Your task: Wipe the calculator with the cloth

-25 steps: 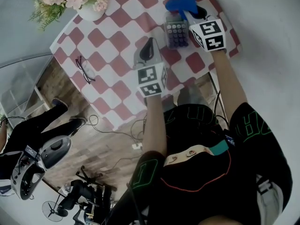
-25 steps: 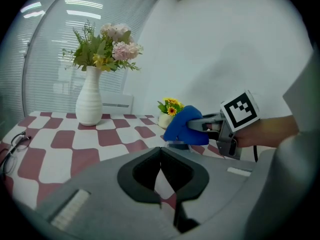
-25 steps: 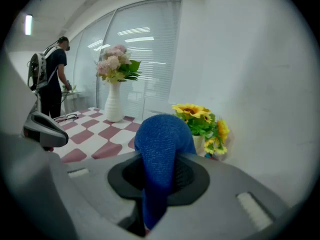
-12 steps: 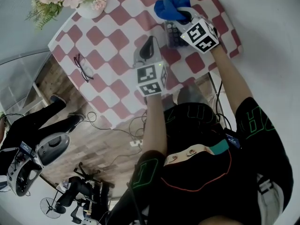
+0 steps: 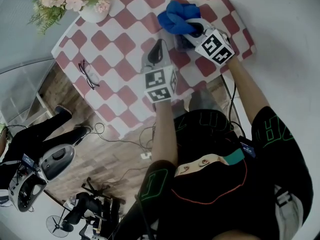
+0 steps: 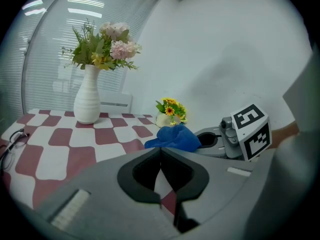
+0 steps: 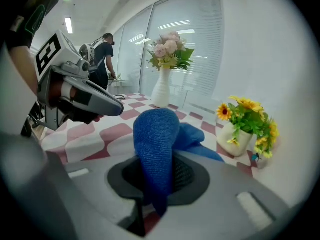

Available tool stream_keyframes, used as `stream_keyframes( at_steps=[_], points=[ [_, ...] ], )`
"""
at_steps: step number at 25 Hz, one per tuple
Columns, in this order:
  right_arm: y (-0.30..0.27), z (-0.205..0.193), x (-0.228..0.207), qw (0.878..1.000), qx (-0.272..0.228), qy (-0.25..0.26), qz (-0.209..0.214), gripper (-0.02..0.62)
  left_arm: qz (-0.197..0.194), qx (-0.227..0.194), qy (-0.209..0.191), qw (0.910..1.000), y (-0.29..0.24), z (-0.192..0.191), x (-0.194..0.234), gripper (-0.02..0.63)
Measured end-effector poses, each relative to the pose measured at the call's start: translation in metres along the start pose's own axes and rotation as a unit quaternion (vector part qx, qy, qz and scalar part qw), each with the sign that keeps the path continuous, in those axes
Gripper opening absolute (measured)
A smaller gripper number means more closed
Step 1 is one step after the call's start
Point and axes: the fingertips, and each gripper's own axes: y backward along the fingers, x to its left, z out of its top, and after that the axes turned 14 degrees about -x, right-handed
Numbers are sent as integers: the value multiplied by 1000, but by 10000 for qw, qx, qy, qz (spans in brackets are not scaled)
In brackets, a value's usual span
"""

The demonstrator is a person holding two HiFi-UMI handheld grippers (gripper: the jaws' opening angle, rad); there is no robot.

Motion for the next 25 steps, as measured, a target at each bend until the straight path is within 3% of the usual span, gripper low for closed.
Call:
stream_keyframes(
  at_steps=[11,25],
  points=[
    [18,-1,25,9997,-89,-234,-32,77,-124,14,-10,9999,4,-2,-9,11],
    [44,-2,59,9968,-404,-692,48,77,402,-15,77,9992,20,-16,-25,11]
  ],
)
